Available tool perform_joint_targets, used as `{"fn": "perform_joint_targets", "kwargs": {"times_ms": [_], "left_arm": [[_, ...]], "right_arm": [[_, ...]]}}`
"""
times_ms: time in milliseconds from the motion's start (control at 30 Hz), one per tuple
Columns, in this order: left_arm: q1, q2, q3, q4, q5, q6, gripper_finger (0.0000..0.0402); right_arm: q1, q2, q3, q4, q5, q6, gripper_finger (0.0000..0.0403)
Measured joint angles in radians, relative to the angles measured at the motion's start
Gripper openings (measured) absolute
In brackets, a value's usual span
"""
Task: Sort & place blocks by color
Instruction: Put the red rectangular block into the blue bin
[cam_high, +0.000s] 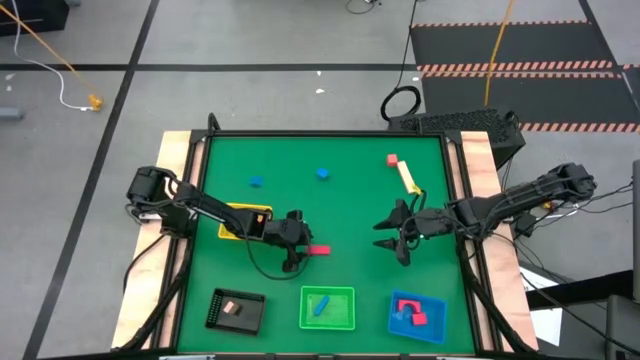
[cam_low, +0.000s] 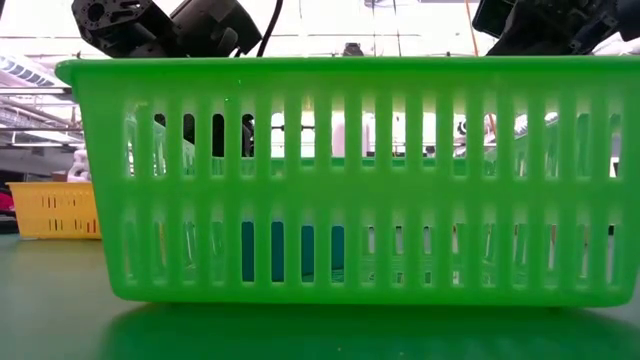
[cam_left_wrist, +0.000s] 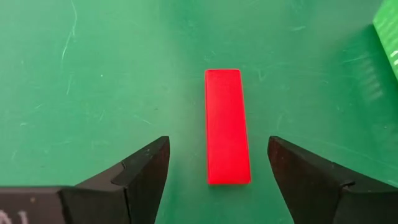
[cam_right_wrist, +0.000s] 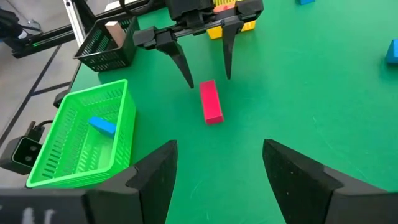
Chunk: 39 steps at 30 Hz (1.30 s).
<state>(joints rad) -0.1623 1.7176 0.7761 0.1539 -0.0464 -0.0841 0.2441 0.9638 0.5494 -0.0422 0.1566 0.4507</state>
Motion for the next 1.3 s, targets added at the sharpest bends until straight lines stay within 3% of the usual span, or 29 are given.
{"fn": "perform_joint_targets", "kwargs": {"times_ms": [600, 700, 867, 967, 1133, 1300], "left_arm": [[-0.009, 0.092, 0.003, 0.041, -0.014, -0.023, 0.0266], [-0.011, 0.093, 0.003, 0.042, -0.012, -0.023, 0.023], [-0.017, 0.094, 0.003, 0.039, -0.01, -0.032, 0.0119], [-0.016, 0.083, 0.002, 0.036, -0.006, -0.077, 0.0109], [-0.003, 0.046, 0.019, 0.043, -0.001, -0.129, 0.0109], [0.011, -0.007, 0.055, 0.056, -0.07, -0.091, 0.0109]], "right_arm": [[-0.009, 0.0, 0.0, 0.007, 0.004, -0.021, 0.0226], [-0.009, 0.0, 0.0, 0.008, 0.005, -0.022, 0.0226], [-0.009, 0.0, 0.0, 0.008, 0.005, -0.026, 0.0226], [-0.009, 0.0, 0.0, 0.008, 0.005, -0.005, 0.0226], [-0.01, 0.0, 0.0, 0.006, 0.004, 0.207, 0.0226], [-0.037, 0.0, 0.0, -0.001, 0.004, 0.624, 0.0226]]}}
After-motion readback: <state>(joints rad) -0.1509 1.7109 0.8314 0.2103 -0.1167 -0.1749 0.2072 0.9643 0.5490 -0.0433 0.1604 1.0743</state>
